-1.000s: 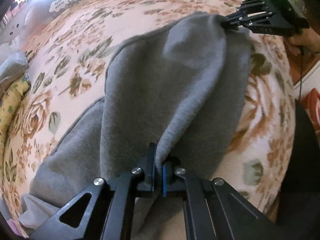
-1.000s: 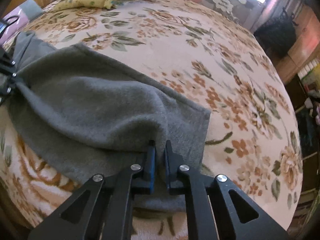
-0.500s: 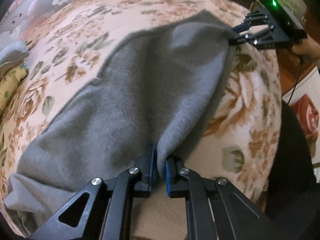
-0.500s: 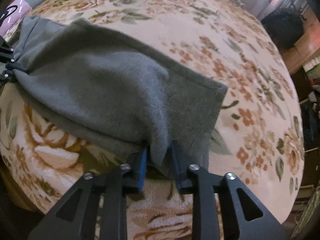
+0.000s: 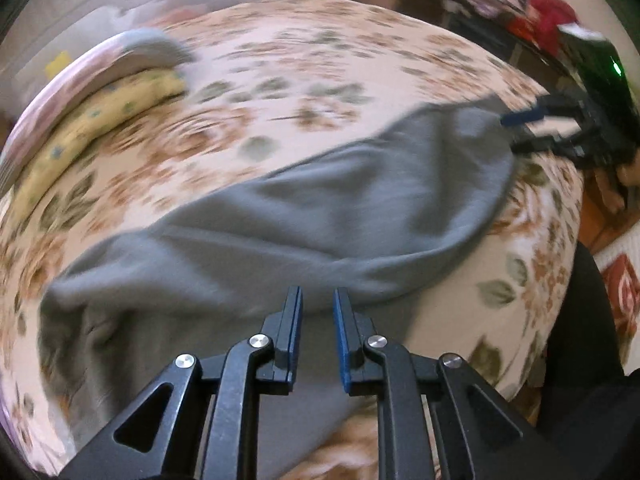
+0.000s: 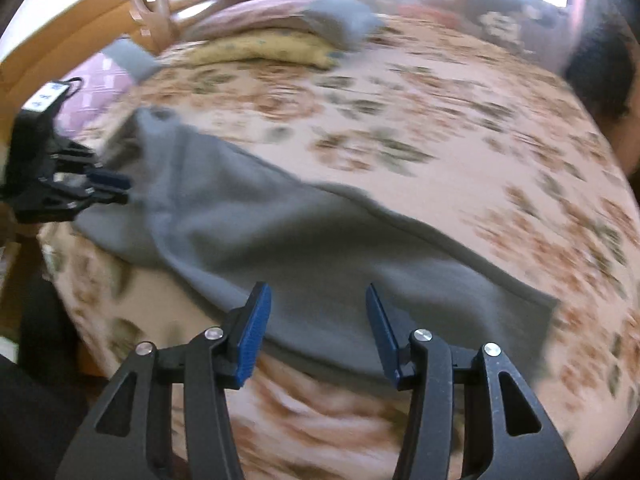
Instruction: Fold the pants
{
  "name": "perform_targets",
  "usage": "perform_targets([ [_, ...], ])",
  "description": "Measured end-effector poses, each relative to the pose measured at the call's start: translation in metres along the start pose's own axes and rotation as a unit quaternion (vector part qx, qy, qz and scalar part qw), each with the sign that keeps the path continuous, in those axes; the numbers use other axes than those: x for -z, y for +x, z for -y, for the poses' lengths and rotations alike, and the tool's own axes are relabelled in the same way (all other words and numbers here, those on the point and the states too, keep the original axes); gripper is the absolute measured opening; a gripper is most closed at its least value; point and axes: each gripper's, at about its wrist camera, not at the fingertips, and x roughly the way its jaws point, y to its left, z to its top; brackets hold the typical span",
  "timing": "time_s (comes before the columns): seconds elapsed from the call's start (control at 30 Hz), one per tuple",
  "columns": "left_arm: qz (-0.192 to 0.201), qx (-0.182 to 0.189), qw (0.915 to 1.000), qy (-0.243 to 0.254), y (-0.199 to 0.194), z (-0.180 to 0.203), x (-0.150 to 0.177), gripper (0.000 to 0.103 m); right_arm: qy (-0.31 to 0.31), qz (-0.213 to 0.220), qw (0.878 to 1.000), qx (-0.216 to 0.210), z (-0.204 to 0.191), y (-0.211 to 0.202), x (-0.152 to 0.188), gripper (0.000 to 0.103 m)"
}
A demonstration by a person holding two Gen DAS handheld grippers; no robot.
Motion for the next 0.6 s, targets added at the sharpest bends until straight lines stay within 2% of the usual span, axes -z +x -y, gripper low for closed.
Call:
perform_targets([
  [0.13, 0.009, -0.021, 0.9979, -0.061, -0.016, -0.05, 0.015, 0.02, -0.027, 0.002, 0.999, -0.046, -0.046, 0.027, -0.03, 0.051],
  [0.2, 0.015, -0.026, 0.9952, -0.093, -0.023, -0.074, 0.022, 0.029, -0.042, 0.002, 0.997, -0.065, -0.07, 0.039, -0.046, 0.051],
  [0.33, 0.023, -0.043, 0.9892, -0.138, -0.031, -0.117, 0.034, 0.03, -0.059, 0.001, 0.993, -0.099, -0.106, 0.06, -0.071, 0.051],
  [0.5, 0.021, -0.04, 0.9818, -0.185, -0.034, -0.167, 0.043, 0.031, -0.077, -0.004, 0.991, -0.109, -0.134, 0.079, -0.093, 0.051],
  [0.6, 0.019, -0.05, 0.9784, -0.2, -0.031, -0.191, 0.041, 0.031, -0.08, -0.008, 0.991, -0.109, -0.144, 0.092, -0.105, 0.051],
])
